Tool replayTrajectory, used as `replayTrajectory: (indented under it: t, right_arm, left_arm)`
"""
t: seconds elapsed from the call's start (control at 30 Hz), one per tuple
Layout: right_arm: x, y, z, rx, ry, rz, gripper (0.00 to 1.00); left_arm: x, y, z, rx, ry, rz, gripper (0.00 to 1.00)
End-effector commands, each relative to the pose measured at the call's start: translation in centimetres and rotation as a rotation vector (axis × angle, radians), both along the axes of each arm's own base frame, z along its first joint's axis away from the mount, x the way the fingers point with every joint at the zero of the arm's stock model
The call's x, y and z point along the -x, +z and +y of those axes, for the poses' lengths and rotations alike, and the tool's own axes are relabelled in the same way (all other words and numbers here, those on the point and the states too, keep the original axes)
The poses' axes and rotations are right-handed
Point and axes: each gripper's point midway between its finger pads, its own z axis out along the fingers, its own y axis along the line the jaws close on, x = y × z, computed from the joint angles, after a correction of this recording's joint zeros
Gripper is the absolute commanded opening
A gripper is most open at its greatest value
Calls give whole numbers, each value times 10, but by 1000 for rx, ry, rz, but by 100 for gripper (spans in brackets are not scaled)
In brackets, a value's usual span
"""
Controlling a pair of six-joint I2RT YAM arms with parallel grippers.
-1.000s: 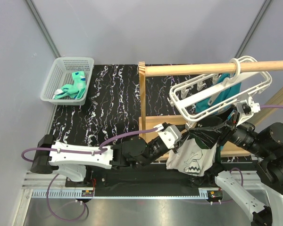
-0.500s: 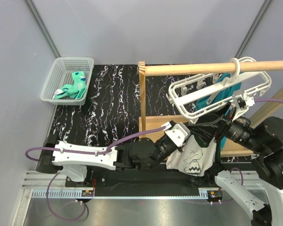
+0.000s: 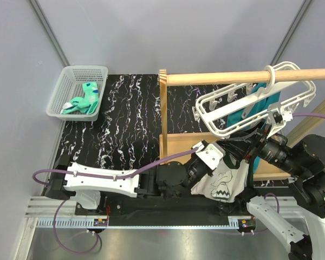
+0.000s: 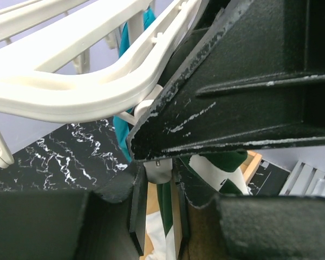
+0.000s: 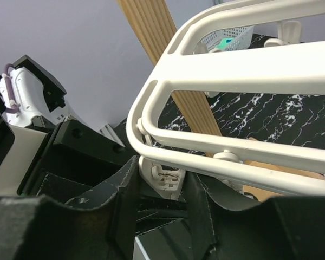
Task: Clip the socks to the hanger
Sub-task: Open the clamp at the hanger, then pick up the sock from the bin.
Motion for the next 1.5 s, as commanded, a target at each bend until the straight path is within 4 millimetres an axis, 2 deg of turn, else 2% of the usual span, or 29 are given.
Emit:
replayTrajectory:
  t: [0.0, 0.1, 0.13, 0.2, 0.23, 0.27, 0.3, 0.33, 0.37, 0.4, 0.43, 0.5, 0.53, 0.63, 0.73, 0.83, 0.9, 0.97, 1.0, 1.03, 1.1, 1.23, 1.27, 1.3, 1.33, 1.37, 1.4, 1.43, 1.47]
  right_arm:
    - [-11, 12, -3, -24, -49, -47, 42]
    - [-11, 10, -2, -18, -47, -40, 25]
    - [-11, 9, -2, -17, -47, -39, 4]
    - [-11, 8, -2, -12, -46, -36, 0]
    - [-11, 8, -2, -12, -44, -39, 0]
    - [-11, 8, -3, -8, -51, -40, 0]
    - [-12, 7, -4, -7, -54, -38, 0]
    - [-12, 6, -4, -4, -55, -38, 0]
    - [-11, 6, -4, -3, -55, -41, 0]
    - [-12, 4, -5, 0, -61, -35, 0]
    - [-12, 5, -5, -1, -65, -38, 0]
    - [-14, 1, -6, 8, -74, -22, 0]
    - [-15, -1, -6, 9, -77, -16, 0]
    - [-16, -6, -7, 5, -89, -8, 0]
    - [-17, -8, -6, -4, -85, 4, 0]
    - [-15, -11, -5, -6, -77, 30, 0]
    - [-13, -12, -5, -10, -74, 31, 0]
    - [-13, -14, -5, -4, -73, 34, 0]
    - [-14, -15, -5, -1, -76, 34, 0]
    - [-14, -15, -5, 0, -76, 36, 0]
    - [-13, -17, -4, -1, -64, 34, 0]
    - [-12, -19, -2, 3, -53, 39, 0]
    - [-12, -21, -3, 8, -55, 43, 0]
    - [-13, -22, -3, 12, -59, 45, 0]
    - [-14, -22, -3, 15, -62, 46, 0]
    - [-14, -23, -4, 20, -67, 44, 0]
    - [-14, -23, -5, 20, -70, 45, 0]
    - [-13, -23, -5, 21, -69, 43, 0]
    - [-14, -24, -6, 22, -75, 40, 0]
  left_arm:
    - [6, 15, -1, 30, 6, 6, 4]
    - [7, 15, -1, 32, 4, 9, 11]
    - [7, 18, 2, 48, 3, 14, 30]
    - [7, 11, 7, 49, 2, 19, 42]
    - [6, 18, 16, 74, 2, 26, 52]
    - [6, 5, 20, 55, 3, 29, 58]
    - [5, 3, 28, 61, 12, 35, 62]
    - [4, 15, 44, 109, 11, 50, 68]
    - [4, 11, 53, 112, 9, 58, 70]
    - [3, -3, 62, 94, 16, 68, 70]
    - [2, 6, 82, 146, 12, 101, 69]
    - [-4, -5, 104, 127, 49, 140, 65]
    - [-6, -12, 122, 99, 63, 162, 64]
    - [-13, -24, 157, 104, 121, 254, 64]
    - [-23, -38, 182, 105, 179, 339, 63]
    - [-35, -70, 204, -10, 251, 404, 62]
    - [-46, -81, 218, -21, 324, 435, 62]
    - [-59, -101, 242, -33, 428, 506, 57]
    - [-65, -102, 246, -16, 447, 523, 57]
    - [-78, -108, 261, -18, 517, 535, 55]
    - [-88, -118, 277, -12, 571, 562, 53]
    - [-112, -120, 319, 18, 728, 549, 53]
    - [-122, -119, 335, 43, 795, 548, 54]
    - [-126, -119, 336, 28, 776, 557, 54]
    - [-142, -118, 350, 60, 841, 563, 54]
    - [-150, -120, 356, 58, 858, 572, 53]
    - [-160, -131, 351, 16, 835, 605, 54]
    - [-177, -130, 373, 52, 908, 611, 54]
    - [-185, -132, 380, 54, 928, 624, 54]
